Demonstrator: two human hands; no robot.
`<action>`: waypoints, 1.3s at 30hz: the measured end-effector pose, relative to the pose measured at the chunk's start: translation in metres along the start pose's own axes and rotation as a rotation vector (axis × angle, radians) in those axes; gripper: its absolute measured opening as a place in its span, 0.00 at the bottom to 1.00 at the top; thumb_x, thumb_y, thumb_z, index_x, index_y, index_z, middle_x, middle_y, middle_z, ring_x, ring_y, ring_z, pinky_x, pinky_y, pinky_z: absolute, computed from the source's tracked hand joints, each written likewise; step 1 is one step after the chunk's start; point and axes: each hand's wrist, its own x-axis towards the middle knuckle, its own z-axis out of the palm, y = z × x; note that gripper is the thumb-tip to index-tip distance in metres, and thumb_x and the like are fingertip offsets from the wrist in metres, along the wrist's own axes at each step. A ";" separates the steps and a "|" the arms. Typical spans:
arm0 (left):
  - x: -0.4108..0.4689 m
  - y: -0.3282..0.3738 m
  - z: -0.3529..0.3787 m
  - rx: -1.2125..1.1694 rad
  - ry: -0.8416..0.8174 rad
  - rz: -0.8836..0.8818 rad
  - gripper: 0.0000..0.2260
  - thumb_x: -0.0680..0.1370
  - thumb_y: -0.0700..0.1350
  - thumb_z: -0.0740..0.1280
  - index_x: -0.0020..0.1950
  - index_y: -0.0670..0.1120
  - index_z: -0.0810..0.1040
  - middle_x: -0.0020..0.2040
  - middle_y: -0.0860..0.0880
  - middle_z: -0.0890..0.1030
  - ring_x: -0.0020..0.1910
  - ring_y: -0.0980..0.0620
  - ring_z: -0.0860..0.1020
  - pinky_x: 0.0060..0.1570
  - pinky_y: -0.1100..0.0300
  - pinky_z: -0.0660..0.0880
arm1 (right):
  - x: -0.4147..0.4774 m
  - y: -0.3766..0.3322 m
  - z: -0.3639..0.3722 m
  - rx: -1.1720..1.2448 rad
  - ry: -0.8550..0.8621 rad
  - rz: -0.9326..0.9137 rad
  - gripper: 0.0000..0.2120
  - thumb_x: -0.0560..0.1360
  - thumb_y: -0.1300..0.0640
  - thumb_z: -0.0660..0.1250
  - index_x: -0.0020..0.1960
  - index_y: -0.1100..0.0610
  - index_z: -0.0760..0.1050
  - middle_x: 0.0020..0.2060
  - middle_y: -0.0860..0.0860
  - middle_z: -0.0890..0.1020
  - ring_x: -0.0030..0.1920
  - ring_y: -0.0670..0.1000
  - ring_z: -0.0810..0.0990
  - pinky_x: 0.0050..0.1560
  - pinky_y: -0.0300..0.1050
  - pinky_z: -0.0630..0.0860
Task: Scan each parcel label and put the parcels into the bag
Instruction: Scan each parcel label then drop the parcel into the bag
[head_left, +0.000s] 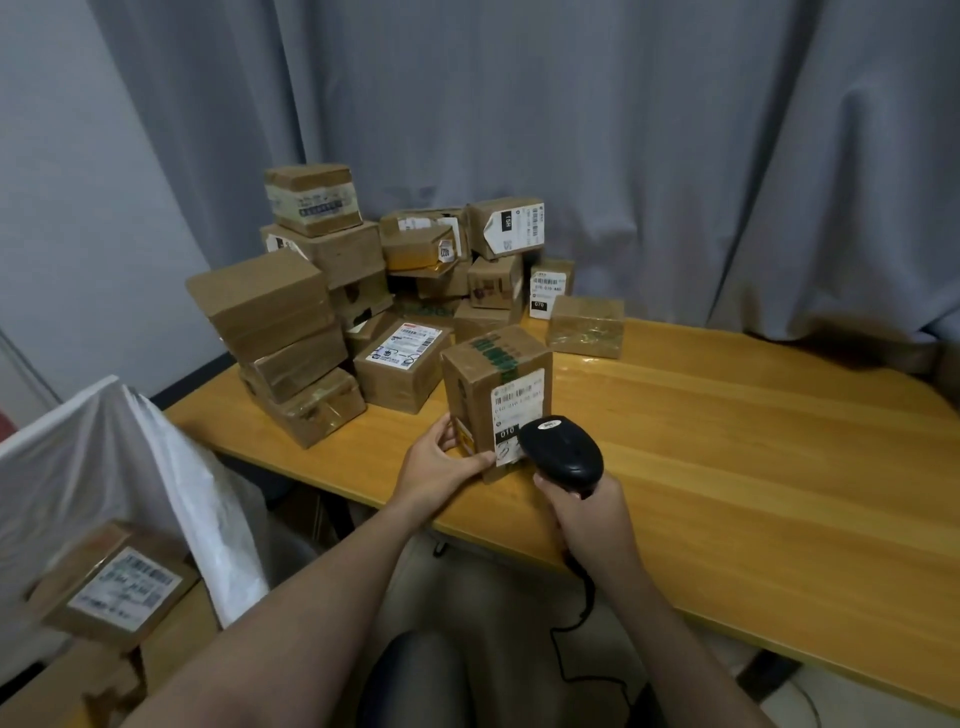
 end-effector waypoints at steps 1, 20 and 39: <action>0.002 -0.002 0.000 -0.006 0.005 -0.006 0.54 0.62 0.62 0.83 0.82 0.49 0.64 0.68 0.56 0.80 0.66 0.59 0.77 0.68 0.56 0.75 | -0.001 0.001 0.000 0.009 0.001 -0.010 0.06 0.76 0.58 0.77 0.48 0.50 0.82 0.34 0.43 0.82 0.39 0.46 0.80 0.42 0.42 0.73; 0.012 -0.013 0.005 -0.085 0.073 -0.009 0.60 0.54 0.71 0.82 0.80 0.49 0.67 0.62 0.56 0.84 0.62 0.57 0.81 0.67 0.51 0.77 | -0.024 0.010 -0.022 0.146 -0.035 -0.147 0.12 0.76 0.65 0.76 0.48 0.48 0.81 0.30 0.37 0.82 0.34 0.37 0.80 0.37 0.31 0.73; 0.011 -0.014 0.007 -0.030 0.095 0.020 0.59 0.56 0.72 0.80 0.81 0.48 0.66 0.64 0.55 0.83 0.63 0.58 0.80 0.66 0.51 0.78 | -0.022 0.011 -0.022 0.178 -0.042 -0.162 0.16 0.76 0.66 0.76 0.50 0.45 0.81 0.42 0.34 0.86 0.47 0.35 0.84 0.45 0.28 0.76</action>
